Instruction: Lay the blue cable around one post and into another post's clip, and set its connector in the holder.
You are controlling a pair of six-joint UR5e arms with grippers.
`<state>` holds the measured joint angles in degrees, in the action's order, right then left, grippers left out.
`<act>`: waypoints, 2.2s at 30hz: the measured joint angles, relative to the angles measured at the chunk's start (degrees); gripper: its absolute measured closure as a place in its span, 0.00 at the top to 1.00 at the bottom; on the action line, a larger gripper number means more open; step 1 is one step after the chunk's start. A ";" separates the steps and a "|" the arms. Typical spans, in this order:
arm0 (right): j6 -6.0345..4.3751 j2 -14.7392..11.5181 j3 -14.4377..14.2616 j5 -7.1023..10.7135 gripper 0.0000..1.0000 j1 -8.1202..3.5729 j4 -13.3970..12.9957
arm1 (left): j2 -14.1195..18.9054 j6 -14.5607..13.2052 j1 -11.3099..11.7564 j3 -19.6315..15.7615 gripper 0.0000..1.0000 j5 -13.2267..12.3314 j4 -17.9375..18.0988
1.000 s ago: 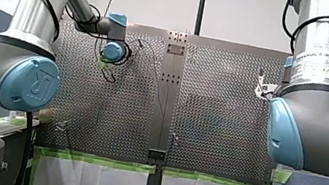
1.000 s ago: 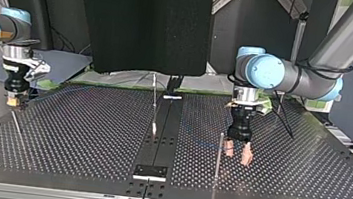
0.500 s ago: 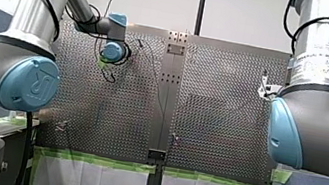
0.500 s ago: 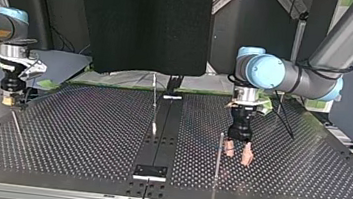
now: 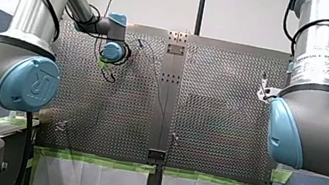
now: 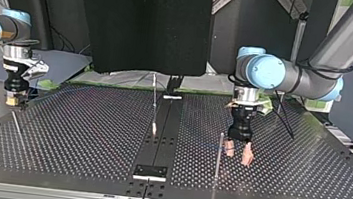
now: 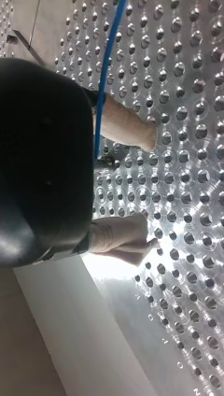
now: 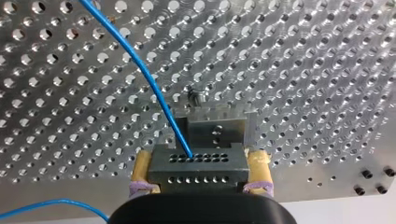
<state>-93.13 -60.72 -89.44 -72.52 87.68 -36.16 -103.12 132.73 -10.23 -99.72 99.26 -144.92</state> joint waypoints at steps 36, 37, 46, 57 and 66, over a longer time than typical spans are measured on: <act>-3.33 -1.16 0.47 2.20 0.18 0.45 1.14 | 0.00 -0.11 0.15 0.00 0.98 -0.02 -0.04; -3.61 -1.15 0.46 2.05 0.18 0.42 1.03 | 0.00 -0.11 0.16 0.00 0.98 -0.04 -0.06; -4.56 -1.02 0.45 0.92 0.18 0.35 0.95 | 0.01 -0.11 0.15 0.01 0.98 -0.08 -0.11; -5.07 -0.73 0.45 0.55 0.18 0.47 1.22 | 0.00 -0.11 0.16 0.01 0.98 -0.06 -0.12; -5.29 -0.13 1.40 0.63 0.18 0.61 2.28 | 0.00 -0.11 0.20 0.00 0.98 -0.08 -0.35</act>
<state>-98.42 -60.86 -88.05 -71.89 88.30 -33.88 -103.12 132.62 -10.03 -99.72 99.18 -145.27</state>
